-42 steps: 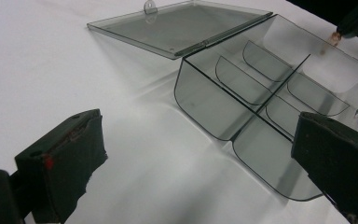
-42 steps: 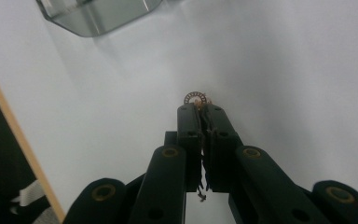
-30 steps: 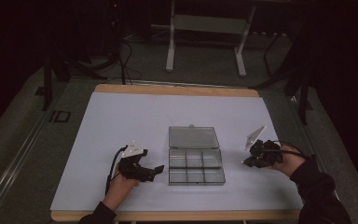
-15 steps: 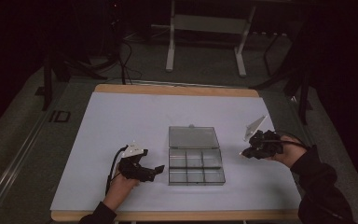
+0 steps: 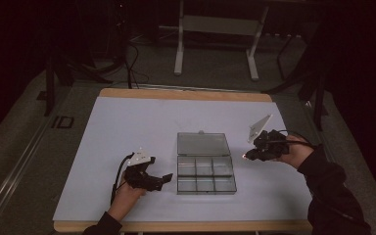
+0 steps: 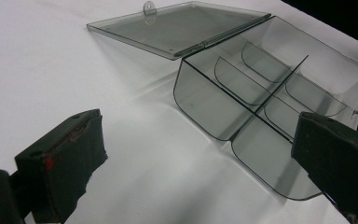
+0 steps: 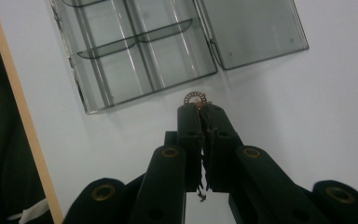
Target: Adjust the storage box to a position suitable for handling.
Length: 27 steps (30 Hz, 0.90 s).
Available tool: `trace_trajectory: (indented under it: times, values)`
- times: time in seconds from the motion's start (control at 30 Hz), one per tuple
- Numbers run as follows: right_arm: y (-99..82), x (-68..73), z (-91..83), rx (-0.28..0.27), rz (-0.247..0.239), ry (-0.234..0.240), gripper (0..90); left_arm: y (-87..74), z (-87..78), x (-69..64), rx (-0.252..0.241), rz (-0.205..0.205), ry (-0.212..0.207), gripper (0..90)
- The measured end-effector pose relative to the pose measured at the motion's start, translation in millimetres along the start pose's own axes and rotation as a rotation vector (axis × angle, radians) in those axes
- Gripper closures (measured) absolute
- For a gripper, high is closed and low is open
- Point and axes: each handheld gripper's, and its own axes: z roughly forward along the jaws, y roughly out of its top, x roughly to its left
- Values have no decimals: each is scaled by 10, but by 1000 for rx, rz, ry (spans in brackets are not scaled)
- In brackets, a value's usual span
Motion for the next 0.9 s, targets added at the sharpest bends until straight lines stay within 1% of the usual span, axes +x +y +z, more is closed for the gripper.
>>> trace_trajectory:
  times: [0.03,0.07,0.1,0.13,0.17,0.2,0.27,0.4,0.43,0.5,0.57,0.67,0.8,0.9]
  values:
    - [15,0,7,-3,-11,-3,864,-1,-1,0,0,-1,2,33]
    - [31,-3,12,-9,-12,-6,864,-3,-1,1,0,0,3,33]
    - [46,-12,15,-14,-9,9,864,-5,0,2,0,0,2,33]
    - [60,-18,23,-20,-20,10,864,-5,0,2,0,0,2,33]
    - [76,-21,31,-18,-20,5,864,-10,3,-1,4,3,3,33]
    - [91,-22,34,-14,-18,10,864,-11,4,-3,5,3,3,33]
    - [119,-16,46,-25,-33,11,864,-12,4,-4,5,3,3,33]
    - [165,2,66,-27,-52,15,864,-9,3,-4,3,3,4,33]
    - [196,19,81,-33,-66,25,864,-10,1,-2,2,4,4,33]
    - [227,41,99,-34,-82,26,864,-9,-2,-3,2,4,4,33]
    - [258,56,122,-44,-95,27,864,-8,-6,-3,0,6,3,33]
    - [305,81,164,-54,-115,42,864,-10,-12,1,-3,4,6,33]
    - [355,97,214,-51,-128,52,864,-9,-18,5,-6,3,9,33]
    - [406,112,300,-50,-135,68,864,-12,-19,-2,-7,4,8,33]
